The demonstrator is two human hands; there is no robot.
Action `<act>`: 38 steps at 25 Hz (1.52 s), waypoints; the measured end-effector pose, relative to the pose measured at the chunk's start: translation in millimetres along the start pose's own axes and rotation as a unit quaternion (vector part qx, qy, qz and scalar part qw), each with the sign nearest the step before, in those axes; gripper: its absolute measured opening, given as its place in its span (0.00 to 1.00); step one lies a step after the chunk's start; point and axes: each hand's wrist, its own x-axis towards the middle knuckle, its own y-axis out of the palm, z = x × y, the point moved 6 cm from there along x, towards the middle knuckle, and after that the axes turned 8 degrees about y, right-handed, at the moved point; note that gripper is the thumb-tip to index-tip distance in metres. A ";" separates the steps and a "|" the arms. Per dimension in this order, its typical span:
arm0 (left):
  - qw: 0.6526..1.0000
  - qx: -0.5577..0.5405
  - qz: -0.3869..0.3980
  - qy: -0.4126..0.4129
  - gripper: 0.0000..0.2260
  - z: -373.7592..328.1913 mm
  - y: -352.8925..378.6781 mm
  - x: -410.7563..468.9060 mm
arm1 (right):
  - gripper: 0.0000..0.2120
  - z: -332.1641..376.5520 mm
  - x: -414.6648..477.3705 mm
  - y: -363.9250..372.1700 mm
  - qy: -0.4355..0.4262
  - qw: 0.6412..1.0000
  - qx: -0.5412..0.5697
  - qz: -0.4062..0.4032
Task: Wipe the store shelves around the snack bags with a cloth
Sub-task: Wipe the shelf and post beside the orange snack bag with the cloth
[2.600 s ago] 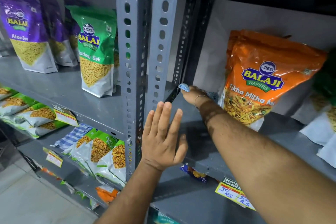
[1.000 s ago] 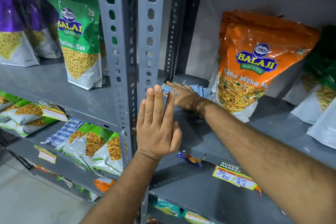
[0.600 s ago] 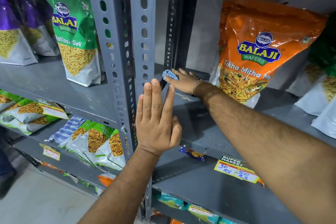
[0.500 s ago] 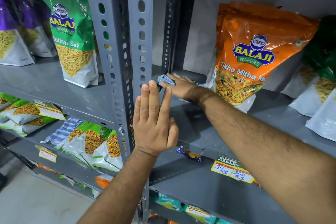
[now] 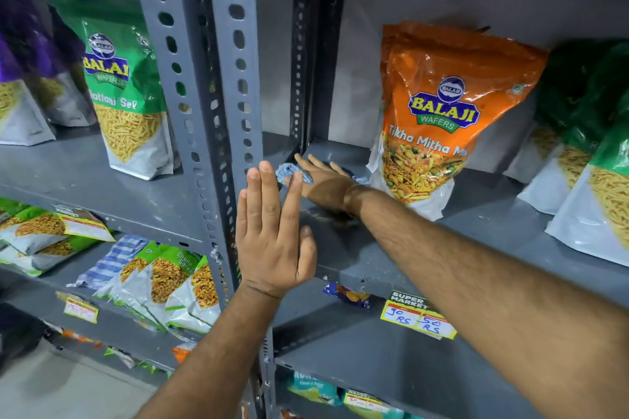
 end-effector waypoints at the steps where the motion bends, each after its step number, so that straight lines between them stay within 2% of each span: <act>1: 1.000 -0.010 -0.004 0.004 0.32 -2.3 -0.6 0.9 | 0.37 -0.6 3.5 -2.2 0.005 1.000 0.007 -0.008; 4: 0.999 -0.031 -0.011 0.007 0.32 -3.7 -0.7 -0.6 | 0.31 4.9 -5.3 -0.7 -0.015 1.000 -0.021 -0.002; 6: 0.999 -0.039 -0.010 0.009 0.32 -4.2 0.5 -0.6 | 0.27 14.6 -27.9 1.8 -0.065 0.996 -0.067 -0.001; 9: 0.999 -0.049 -0.001 0.016 0.31 -4.6 -1.0 -2.0 | 0.26 33.7 -69.8 8.8 -0.150 0.985 -0.090 -0.002; 12: 0.997 -0.073 0.003 0.027 0.32 -4.1 -3.9 -3.0 | 0.27 33.2 -99.9 20.8 -0.176 0.979 -0.102 -0.005; 15: 0.995 -0.085 0.017 0.043 0.32 -1.3 -5.3 -4.3 | 0.27 28.8 -105.7 13.2 -0.157 0.986 -0.050 0.007; 20: 0.991 -0.128 0.029 0.029 0.31 -1.1 -8.5 -2.3 | 0.28 22.0 -69.6 4.6 -0.064 0.996 -0.053 0.018; 23: 0.987 -0.160 0.018 0.014 0.31 -2.0 -11.5 -3.5 | 0.29 24.7 -69.3 13.8 -0.081 0.994 -0.074 0.018; 25: 0.986 -0.163 0.015 0.016 0.31 -1.2 -11.7 -3.7 | 0.28 27.7 -84.7 16.6 -0.123 0.988 -0.092 0.003; 29: 0.984 -0.176 0.030 -0.014 0.33 -2.9 -12.2 -0.3 | 0.31 15.4 -111.1 25.1 -0.182 0.982 -0.053 -0.019; 33: 0.981 -0.190 0.039 -0.014 0.33 -1.8 -14.7 0.8 | 0.38 9.6 -82.4 23.8 -0.107 0.993 -0.058 0.005; 35: 0.982 -0.184 0.041 -0.009 0.32 -1.8 -16.2 0.8 | 0.35 10.7 -73.0 20.8 -0.070 0.996 -0.059 0.014; 38: 0.980 -0.195 0.039 -0.008 0.31 -4.2 -20.6 1.4 | 0.34 14.2 -94.0 22.6 -0.094 0.994 -0.057 -0.003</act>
